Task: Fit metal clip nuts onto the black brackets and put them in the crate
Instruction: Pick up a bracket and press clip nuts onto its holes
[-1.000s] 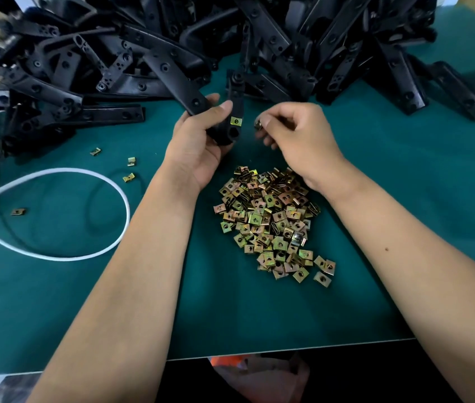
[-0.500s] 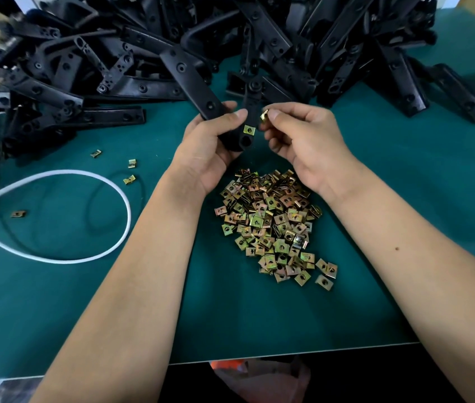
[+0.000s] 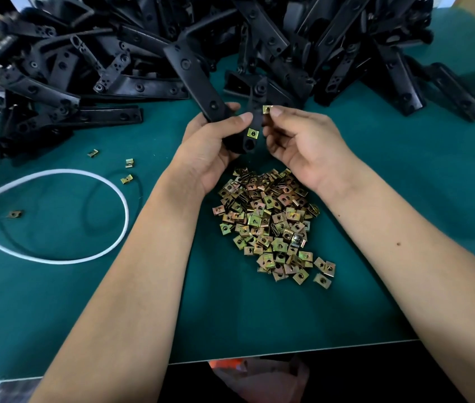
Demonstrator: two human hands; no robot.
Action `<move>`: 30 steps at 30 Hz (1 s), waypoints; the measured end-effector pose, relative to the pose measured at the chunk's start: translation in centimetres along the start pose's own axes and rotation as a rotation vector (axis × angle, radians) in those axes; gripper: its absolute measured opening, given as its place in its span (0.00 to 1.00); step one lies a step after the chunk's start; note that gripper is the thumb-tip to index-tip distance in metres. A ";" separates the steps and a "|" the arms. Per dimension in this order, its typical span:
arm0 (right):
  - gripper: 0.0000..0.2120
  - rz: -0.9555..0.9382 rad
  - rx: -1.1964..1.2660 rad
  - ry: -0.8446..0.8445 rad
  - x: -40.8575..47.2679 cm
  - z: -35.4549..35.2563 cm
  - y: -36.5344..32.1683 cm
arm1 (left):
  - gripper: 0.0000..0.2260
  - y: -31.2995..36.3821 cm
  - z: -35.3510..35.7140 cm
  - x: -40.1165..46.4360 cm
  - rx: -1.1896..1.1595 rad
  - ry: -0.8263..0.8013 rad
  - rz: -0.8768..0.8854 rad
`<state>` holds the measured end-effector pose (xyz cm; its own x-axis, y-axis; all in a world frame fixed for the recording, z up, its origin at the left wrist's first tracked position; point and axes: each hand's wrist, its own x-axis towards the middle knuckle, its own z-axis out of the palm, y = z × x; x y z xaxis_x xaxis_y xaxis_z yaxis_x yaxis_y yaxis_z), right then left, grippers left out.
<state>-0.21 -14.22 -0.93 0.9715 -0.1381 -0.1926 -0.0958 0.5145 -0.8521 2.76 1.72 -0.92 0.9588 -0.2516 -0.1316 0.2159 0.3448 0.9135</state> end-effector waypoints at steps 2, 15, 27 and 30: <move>0.04 0.013 0.013 0.002 0.0 0.0 0.0 | 0.12 0.0 0.1 -0.1 0.012 -0.002 -0.001; 0.04 0.011 -0.047 0.055 -0.3 0.2 0.0 | 0.12 0.2 0.2 -0.2 0.047 -0.029 -0.015; 0.03 -0.027 -0.187 -0.021 -0.4 0.0 0.0 | 0.16 0.7 -0.1 -0.6 0.142 -0.034 -0.031; 0.03 -0.028 -0.170 -0.005 -0.4 0.0 0.1 | 0.16 0.6 0.1 -0.6 0.136 -0.029 -0.019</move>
<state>-0.56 -14.14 -0.92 0.9753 -0.1465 -0.1654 -0.1032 0.3599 -0.9273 2.31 2.01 -0.32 0.9486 -0.2839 -0.1402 0.2054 0.2148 0.9548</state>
